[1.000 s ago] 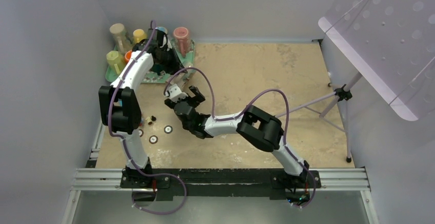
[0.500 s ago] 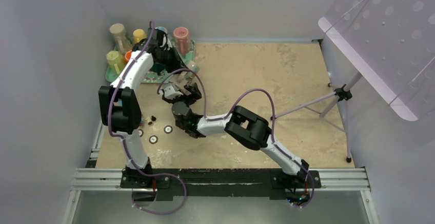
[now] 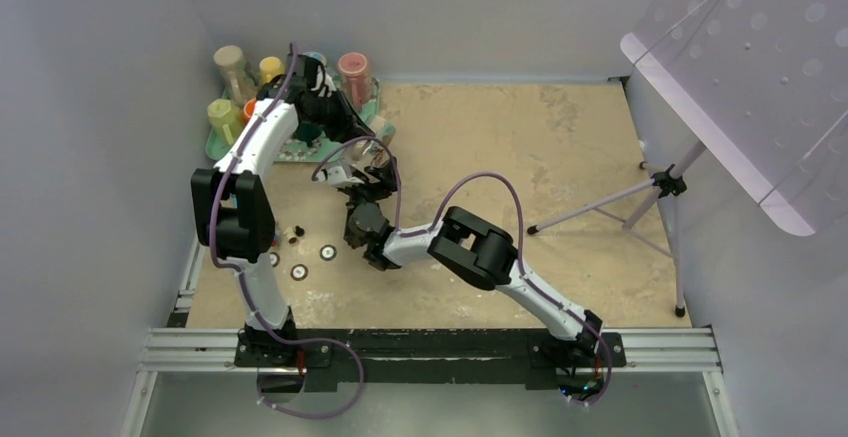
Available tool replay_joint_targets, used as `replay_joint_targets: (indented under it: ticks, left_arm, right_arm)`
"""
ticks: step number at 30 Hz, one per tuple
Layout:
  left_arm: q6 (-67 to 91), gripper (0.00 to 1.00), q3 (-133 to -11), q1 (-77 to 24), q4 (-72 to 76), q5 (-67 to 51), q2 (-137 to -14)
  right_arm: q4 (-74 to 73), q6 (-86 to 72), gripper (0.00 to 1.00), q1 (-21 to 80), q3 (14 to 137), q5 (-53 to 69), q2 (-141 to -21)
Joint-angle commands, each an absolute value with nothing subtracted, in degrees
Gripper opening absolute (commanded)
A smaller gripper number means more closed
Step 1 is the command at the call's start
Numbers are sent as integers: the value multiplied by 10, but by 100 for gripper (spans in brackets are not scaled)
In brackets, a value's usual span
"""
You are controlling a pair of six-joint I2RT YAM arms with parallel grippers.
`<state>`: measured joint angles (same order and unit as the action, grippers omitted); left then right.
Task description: Turn the mug right side up
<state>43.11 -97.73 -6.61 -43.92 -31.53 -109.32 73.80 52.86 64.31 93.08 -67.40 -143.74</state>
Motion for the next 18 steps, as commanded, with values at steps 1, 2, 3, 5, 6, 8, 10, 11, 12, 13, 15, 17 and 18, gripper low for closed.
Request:
replay_joint_targets:
  ticks: [1, 2, 3, 5, 6, 8, 10, 11, 12, 13, 15, 17, 18]
  left_arm:
    - [449, 0, -992, -61, -404, -355, -1030]
    - [452, 0, -990, -61, -402, -358, -1028]
    - [453, 0, -987, -61, -403, -360, -1027]
    - [453, 0, -983, -61, -402, -360, -1025]
    - [453, 0, -981, -61, -402, -360, -1023]
    - [454, 0, -979, -61, -402, -363, -1021]
    - [455, 0, -975, -61, -400, -364, -1018]
    - [454, 0, -973, -61, -399, -364, -1016]
    - [453, 0, -971, -61, -398, -361, -1015]
    - [449, 0, -969, -61, -397, -359, -1014]
    - [438, 0, -965, -61, -394, -351, -1016]
    - [420, 0, -965, -61, -395, -336, -1019]
    - [411, 2, -966, -61, -399, -324, -1021]
  right_arm:
    - [813, 557, 77, 622, 931, -703, -1416]
    - [818, 557, 77, 620, 926, -695, -1413]
    - [818, 557, 76, 619, 923, -685, -1409]
    - [821, 559, 72, 619, 920, -669, -1406]
    - [821, 563, 68, 618, 922, -664, -1406]
    - [830, 576, 50, 616, 931, -666, -1411]
    - [863, 594, 21, 615, 933, -674, -1413]
    - [877, 601, 9, 615, 930, -675, -1410]
    - [888, 606, 0, 616, 925, -677, -1405]
    - [892, 605, 0, 615, 918, -678, -1396]
    - [888, 594, 0, 615, 900, -678, -1369]
    - [874, 575, 0, 615, 874, -677, -1336]
    - [858, 556, 0, 615, 857, -676, -1316]
